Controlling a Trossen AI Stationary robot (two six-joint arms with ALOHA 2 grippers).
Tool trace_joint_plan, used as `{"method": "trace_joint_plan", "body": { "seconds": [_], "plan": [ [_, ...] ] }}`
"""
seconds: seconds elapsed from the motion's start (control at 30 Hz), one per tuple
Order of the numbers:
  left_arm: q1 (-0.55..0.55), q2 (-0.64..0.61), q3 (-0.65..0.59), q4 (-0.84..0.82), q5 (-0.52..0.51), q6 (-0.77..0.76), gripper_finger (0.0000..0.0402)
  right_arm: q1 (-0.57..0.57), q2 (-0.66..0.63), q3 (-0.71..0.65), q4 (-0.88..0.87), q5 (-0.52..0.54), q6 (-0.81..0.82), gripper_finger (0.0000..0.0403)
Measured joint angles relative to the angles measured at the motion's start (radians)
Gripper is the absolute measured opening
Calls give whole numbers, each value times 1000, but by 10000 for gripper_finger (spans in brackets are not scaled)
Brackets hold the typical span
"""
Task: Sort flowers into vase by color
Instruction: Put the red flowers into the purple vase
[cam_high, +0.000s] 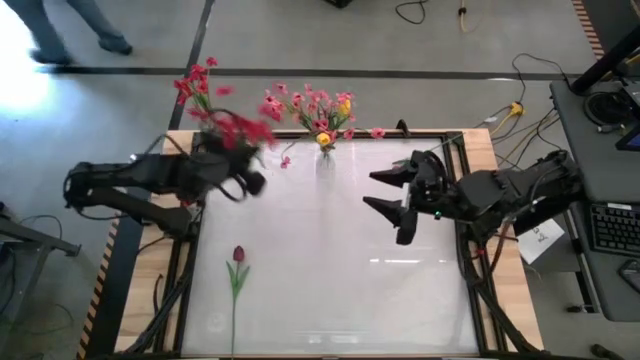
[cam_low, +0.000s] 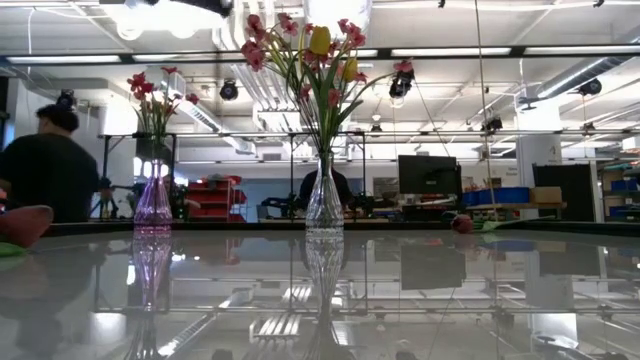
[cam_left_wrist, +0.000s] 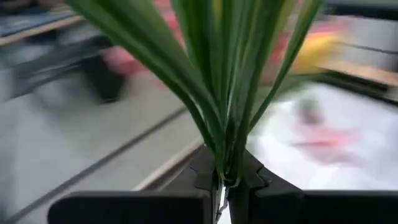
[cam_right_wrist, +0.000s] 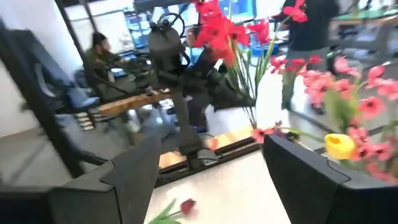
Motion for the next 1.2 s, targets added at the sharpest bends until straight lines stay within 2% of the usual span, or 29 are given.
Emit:
{"method": "trace_joint_plan", "body": {
  "seconds": [0.17,0.27,0.33,0.43,0.6,0.77,1.2],
  "plan": [
    [233,-142,-153,22,-112,16,0,0,4,0,0,136,-69,276],
    [406,-178,-231,101,-113,100,0,0,4,0,0,222,-68,273],
    [519,-195,-258,159,-80,115,0,0,4,0,2,284,-65,272],
    [669,-201,-250,190,52,86,0,0,3,0,8,348,-51,272],
    [845,-147,-211,193,170,83,0,-1,9,0,7,414,-18,269],
    [830,-95,-198,162,75,79,0,0,10,0,-4,421,7,271],
    [821,4,-206,102,-26,-81,0,11,11,0,-59,410,74,265]
  ]
}}
